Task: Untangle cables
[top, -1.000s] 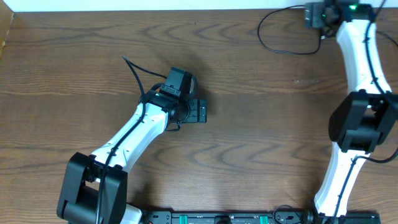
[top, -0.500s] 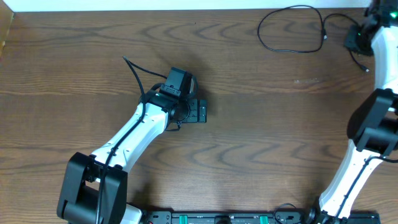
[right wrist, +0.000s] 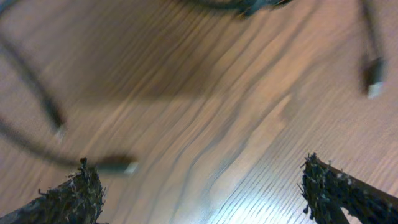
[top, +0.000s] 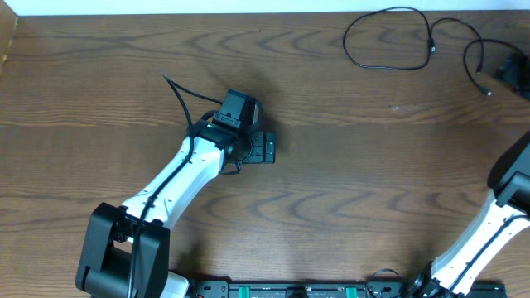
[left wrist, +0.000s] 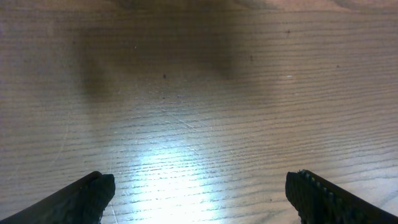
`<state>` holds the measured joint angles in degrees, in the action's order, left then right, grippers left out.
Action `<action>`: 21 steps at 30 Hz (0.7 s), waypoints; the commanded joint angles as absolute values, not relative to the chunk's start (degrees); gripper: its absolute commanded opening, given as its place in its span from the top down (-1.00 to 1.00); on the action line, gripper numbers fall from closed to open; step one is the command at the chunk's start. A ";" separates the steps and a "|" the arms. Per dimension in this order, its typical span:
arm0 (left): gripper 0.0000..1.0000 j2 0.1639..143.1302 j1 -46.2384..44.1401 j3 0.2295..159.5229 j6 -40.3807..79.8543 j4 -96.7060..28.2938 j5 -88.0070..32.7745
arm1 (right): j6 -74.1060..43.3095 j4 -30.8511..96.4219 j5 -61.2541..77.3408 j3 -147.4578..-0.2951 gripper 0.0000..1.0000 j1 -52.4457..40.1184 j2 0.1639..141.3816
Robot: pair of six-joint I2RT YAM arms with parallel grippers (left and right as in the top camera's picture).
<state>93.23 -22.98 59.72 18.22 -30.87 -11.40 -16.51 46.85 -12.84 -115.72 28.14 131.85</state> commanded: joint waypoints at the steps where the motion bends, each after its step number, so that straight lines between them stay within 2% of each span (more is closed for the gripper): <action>1: -0.89 92.47 -22.94 60.23 18.28 -31.03 -10.66 | -19.97 42.72 -16.32 -115.35 -0.99 30.30 132.42; 8: -0.89 92.47 -22.94 60.23 18.28 -31.03 -10.66 | -19.92 33.28 -15.94 -115.35 -0.98 33.39 133.47; 21: -0.89 92.47 -22.94 60.23 18.28 -31.03 -10.66 | -20.10 17.19 -13.69 -115.35 -0.99 34.89 143.96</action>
